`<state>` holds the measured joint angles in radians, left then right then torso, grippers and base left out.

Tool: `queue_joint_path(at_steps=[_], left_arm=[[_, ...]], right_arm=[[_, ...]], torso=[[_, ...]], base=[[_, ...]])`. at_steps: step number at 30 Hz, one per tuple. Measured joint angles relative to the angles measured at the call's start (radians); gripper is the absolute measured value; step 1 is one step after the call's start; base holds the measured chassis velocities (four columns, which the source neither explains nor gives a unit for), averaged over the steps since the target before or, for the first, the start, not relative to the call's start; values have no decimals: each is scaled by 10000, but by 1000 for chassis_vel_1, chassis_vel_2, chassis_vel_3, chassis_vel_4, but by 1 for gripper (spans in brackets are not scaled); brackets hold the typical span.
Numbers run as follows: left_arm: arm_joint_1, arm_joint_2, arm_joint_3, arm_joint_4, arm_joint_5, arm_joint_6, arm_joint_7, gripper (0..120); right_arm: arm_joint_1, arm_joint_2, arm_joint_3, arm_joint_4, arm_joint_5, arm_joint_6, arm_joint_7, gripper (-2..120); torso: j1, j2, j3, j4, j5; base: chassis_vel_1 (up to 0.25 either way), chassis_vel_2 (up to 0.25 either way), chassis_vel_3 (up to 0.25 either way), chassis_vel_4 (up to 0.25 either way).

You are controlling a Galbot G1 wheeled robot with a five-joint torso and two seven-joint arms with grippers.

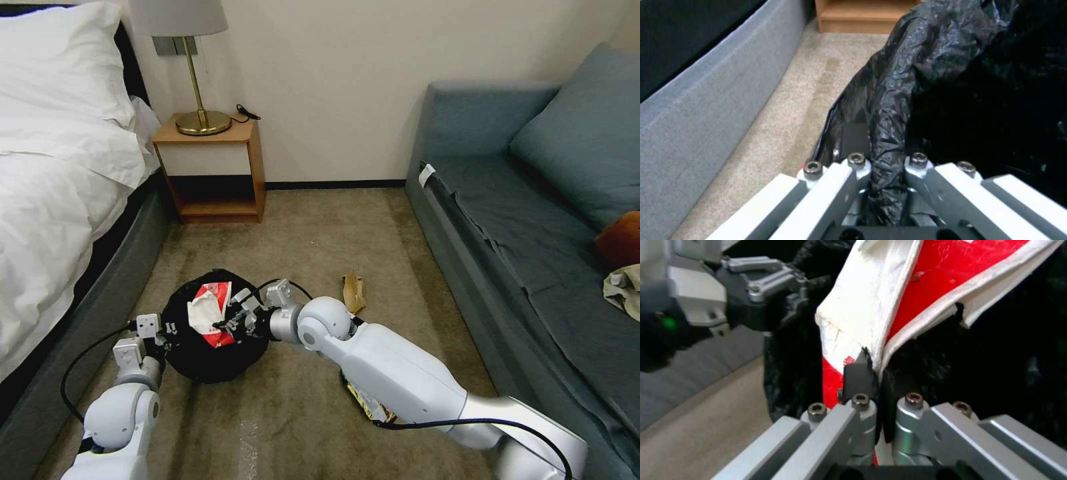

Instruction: Pick up the trash bin, then pick up the garbage on the floor and place it into the trash bin.

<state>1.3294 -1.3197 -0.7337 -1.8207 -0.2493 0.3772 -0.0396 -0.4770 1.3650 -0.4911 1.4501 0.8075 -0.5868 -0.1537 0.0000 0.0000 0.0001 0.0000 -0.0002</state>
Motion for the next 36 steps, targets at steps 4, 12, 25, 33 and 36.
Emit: queue_joint_path(at_steps=[4,12,25,33,36], left_arm=[[0,37,6,-10,-36,0,0,1],[65,29,11,4,-46,-55,1,1],[-13,-96,168,199,79,-131,11,1],[-52,-70,99,326,94,-173,16,1],[-63,-10,17,442,67,-238,8,1]], right_arm=[[-77,8,-8,-10,-115,26,63,13],[-195,-100,-19,200,-455,42,81,43],[-436,-562,502,414,-1129,127,131,99],[-386,-1253,500,555,-1125,133,66,100],[-352,-2401,402,644,-1122,34,21,100]], torso=[[0,-1,0,0,0],[0,0,0,0,1],[0,0,-1,0,2],[0,0,-1,2,4],[0,0,-1,0,4]], base=[[0,0,0,0],[0,0,0,0],[0,0,0,0],[0,0,0,0],[0,0,0,0]])
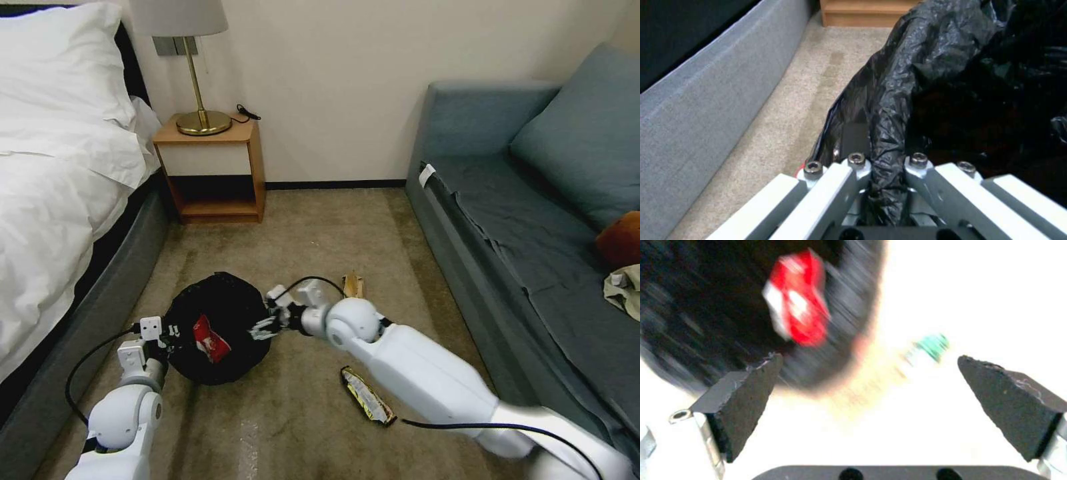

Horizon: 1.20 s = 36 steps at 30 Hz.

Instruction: Pick up the trash bin, then pick up the garbage on the floor and place it into the trash bin.

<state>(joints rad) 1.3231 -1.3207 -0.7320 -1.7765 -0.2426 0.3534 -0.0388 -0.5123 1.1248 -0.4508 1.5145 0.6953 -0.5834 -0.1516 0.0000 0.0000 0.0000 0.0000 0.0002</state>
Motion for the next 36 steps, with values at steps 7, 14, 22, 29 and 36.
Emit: queue_joint_path(at_steps=[7,14,22,29,36], left_arm=[[-95,26,-5,155,-14,-42,0,1],[-282,42,74,305,-12,-48,3,1],[-105,7,124,-96,43,-60,5,1],[-18,-22,77,-32,136,-201,4,1],[64,-54,86,7,204,-237,19,1]], right_arm=[[-229,-1205,-58,-29,-59,-350,41,100],[-1242,-1673,82,-355,-738,-476,38,100],[-1740,-1489,42,-965,-1268,-398,31,100],[-2007,-1292,-92,-1757,-2004,-119,-116,100],[-2424,-928,66,-2480,-2400,59,-200,100]], torso=[[0,0,0,-3,0],[0,1,0,-2,0],[0,2,-1,0,-3],[0,2,-1,0,-3],[0,2,0,0,-2]], base=[[0,0,0,0],[0,0,0,0],[0,0,0,0],[0,0,0,0],[0,0,0,0]])
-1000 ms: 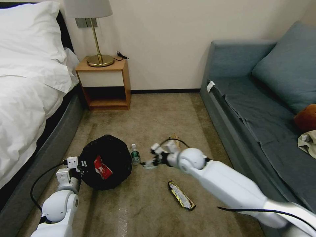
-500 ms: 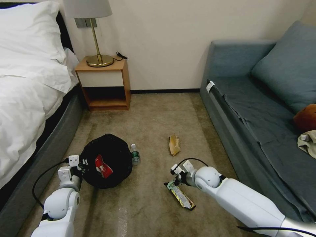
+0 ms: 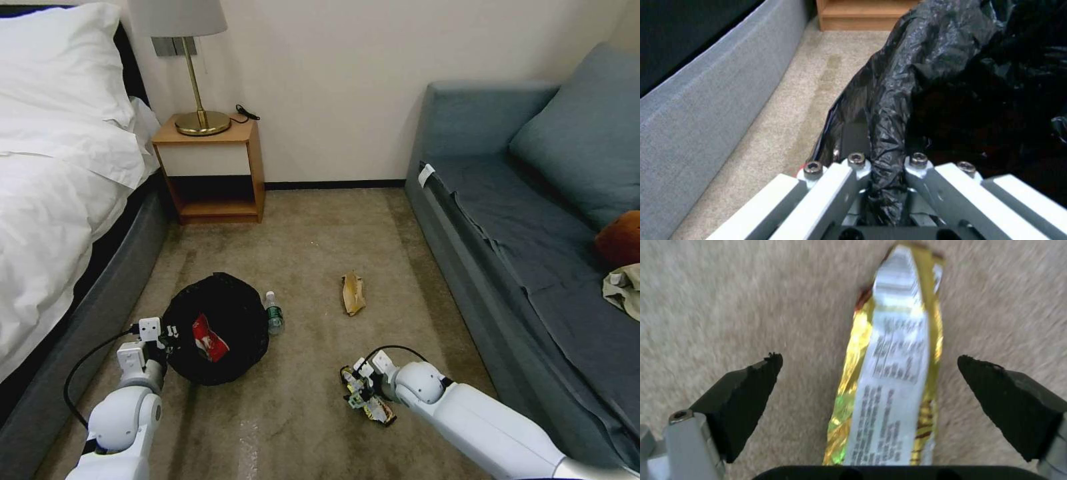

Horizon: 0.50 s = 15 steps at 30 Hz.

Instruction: Pick up the trash bin, then pick up the garbage on the floor and place it into the trash bin.

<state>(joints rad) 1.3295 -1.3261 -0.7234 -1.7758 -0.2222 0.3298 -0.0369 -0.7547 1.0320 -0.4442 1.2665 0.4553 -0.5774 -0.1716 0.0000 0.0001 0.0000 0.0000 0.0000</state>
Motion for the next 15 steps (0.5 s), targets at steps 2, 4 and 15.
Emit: queue_joint_path(at_steps=[2,4,15], left_arm=[[-6,7,0,33,-3,-57,31,1],[-9,9,1,44,-4,-80,39,1],[-156,133,16,334,-64,-326,151,1]], right_arm=[[-39,31,26,-57,-36,21,-6,100],[-47,37,33,-69,-45,25,-7,100],[-196,175,175,-484,-181,121,-102,98]], torso=[[0,0,0,0,0],[0,0,0,0,0],[0,0,0,0,0]], base=[[0,0,0,0],[0,0,0,0],[0,0,0,0]])
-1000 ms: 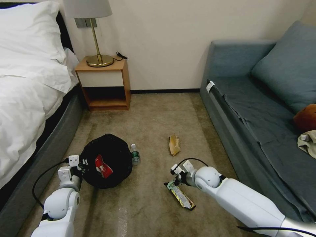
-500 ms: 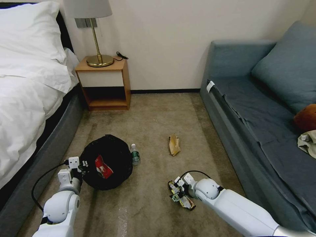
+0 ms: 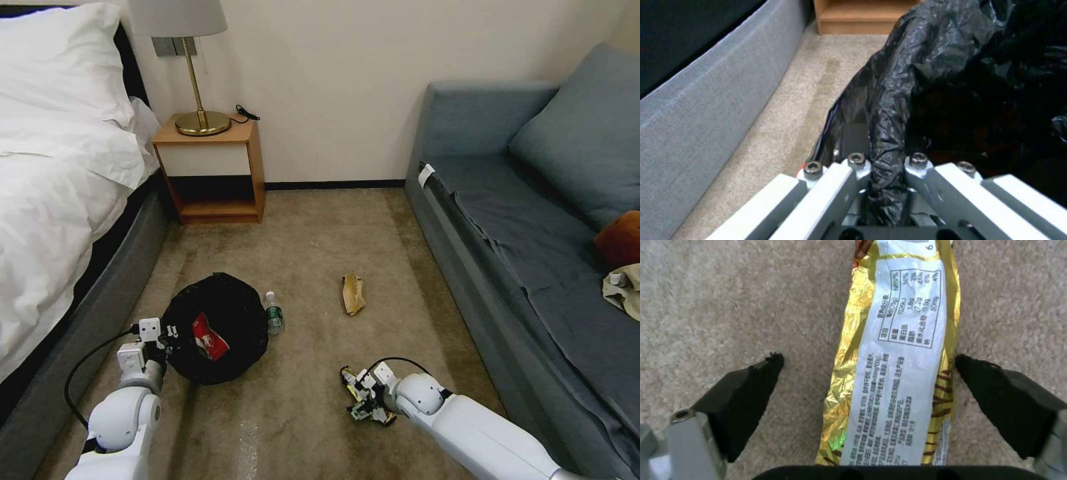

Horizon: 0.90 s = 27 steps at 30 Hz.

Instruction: Pick up the trash bin, then pick up the garbage on the floor and place it into the trash bin.

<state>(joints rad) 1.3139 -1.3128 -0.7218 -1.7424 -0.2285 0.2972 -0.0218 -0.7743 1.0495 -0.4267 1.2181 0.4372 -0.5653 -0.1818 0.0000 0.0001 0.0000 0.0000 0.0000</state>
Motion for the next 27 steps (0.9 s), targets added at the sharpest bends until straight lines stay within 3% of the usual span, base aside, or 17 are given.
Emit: queue_joint_path(at_steps=[9,12,15,17,22,27], left_arm=[[-6,45,5,59,-57,-17,14,1],[-6,47,5,74,-112,-22,23,1],[-6,40,5,74,-118,-22,24,1],[1,32,11,74,-124,-23,27,1],[24,31,13,74,-129,-33,36,1],[68,47,1,68,-141,-59,46,1]], right_arm=[[-10,16,76,-64,-15,64,-124,71],[-78,-6,136,-63,-37,119,-163,53],[-108,-6,150,-63,-52,132,-173,47],[-156,3,179,-69,-104,157,-184,34],[-200,8,180,-69,-131,184,-196,21],[-133,-110,219,-29,-168,177,-189,0]], torso=[[-1,1,-2,-1,-3],[-1,1,-2,1,0],[-1,1,-2,1,3],[-2,2,-2,1,1],[-1,1,-1,3,5],[0,-3,1,2,6]], base=[[0,0,0,0],[0,0,0,0],[0,0,0,0],[0,0,0,0],[0,0,0,0],[0,0,0,0]])
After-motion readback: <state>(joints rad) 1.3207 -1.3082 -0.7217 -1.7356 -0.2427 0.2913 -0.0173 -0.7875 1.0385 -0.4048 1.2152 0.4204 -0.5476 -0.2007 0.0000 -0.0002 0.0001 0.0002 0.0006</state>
